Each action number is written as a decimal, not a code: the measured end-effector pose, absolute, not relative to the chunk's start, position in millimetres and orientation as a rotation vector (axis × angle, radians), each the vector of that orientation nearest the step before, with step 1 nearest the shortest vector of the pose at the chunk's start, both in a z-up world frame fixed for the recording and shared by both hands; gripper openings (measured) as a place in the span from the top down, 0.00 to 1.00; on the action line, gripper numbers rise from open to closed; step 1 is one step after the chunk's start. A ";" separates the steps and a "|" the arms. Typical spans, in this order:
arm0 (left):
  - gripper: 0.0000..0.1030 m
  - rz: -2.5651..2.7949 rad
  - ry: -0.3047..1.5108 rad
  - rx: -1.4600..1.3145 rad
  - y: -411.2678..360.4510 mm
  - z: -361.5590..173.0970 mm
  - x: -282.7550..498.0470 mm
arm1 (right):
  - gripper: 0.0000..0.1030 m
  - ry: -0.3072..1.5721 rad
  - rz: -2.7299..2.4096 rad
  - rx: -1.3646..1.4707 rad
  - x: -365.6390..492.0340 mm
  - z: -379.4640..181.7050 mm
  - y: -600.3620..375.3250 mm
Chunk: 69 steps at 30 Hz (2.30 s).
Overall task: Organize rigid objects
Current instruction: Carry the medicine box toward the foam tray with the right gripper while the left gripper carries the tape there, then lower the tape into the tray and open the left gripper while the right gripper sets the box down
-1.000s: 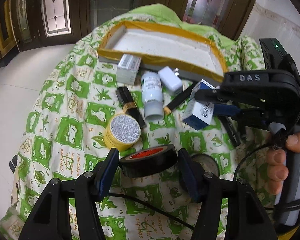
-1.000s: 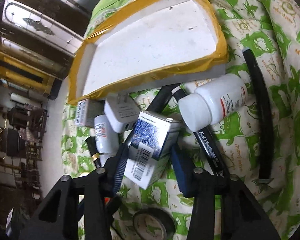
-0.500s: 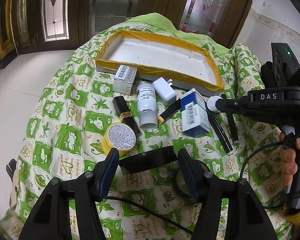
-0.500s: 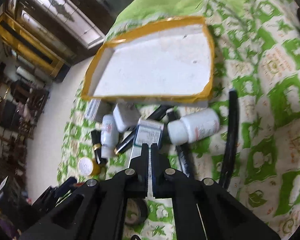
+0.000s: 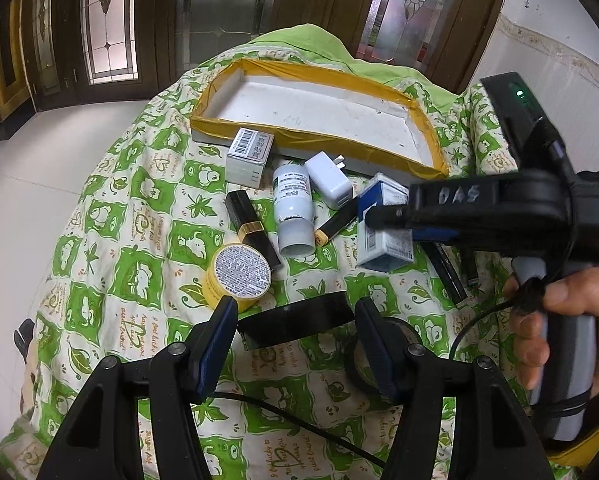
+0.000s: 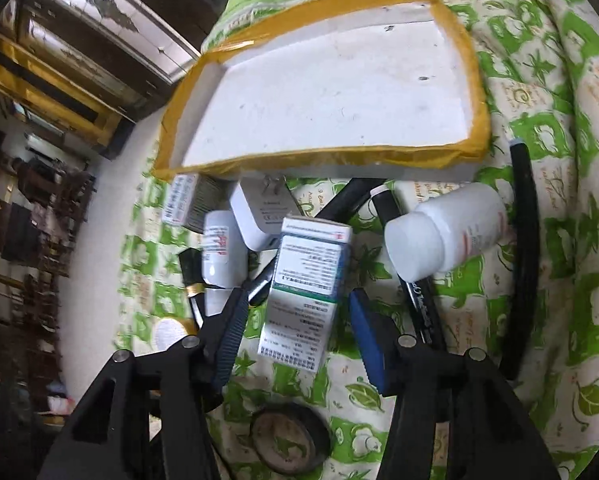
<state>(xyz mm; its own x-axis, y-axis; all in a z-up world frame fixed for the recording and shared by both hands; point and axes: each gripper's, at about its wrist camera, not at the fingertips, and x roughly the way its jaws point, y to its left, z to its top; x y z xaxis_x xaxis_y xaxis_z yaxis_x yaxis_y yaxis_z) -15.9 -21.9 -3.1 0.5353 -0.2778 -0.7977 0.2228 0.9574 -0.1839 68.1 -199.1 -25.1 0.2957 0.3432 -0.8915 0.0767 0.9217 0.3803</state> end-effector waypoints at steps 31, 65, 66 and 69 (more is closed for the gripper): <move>0.38 -0.326 0.814 0.030 -44.6 61.0 56.2 | 0.65 1.049 0.187 0.518 91.2 41.8 -274.0; 0.38 -0.189 0.916 0.014 -54.5 7.7 213.3 | 0.65 1.092 0.139 0.512 172.5 -1.4 -277.9; 0.38 -0.190 0.914 0.011 -53.6 6.8 212.1 | 0.65 1.089 0.137 0.505 174.9 -2.4 -277.2; 0.38 -0.196 0.913 0.021 -53.4 5.4 207.3 | 0.65 1.103 0.124 0.468 180.0 -7.7 -274.2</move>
<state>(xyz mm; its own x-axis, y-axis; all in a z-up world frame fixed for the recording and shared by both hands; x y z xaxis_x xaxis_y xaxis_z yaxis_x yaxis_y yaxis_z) 207.3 -53.4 5.4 0.5945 -0.1599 -0.7880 0.1779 0.9819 -0.0651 180.0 -274.2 -7.7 0.4553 0.3243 -0.8292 0.1326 0.8962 0.4233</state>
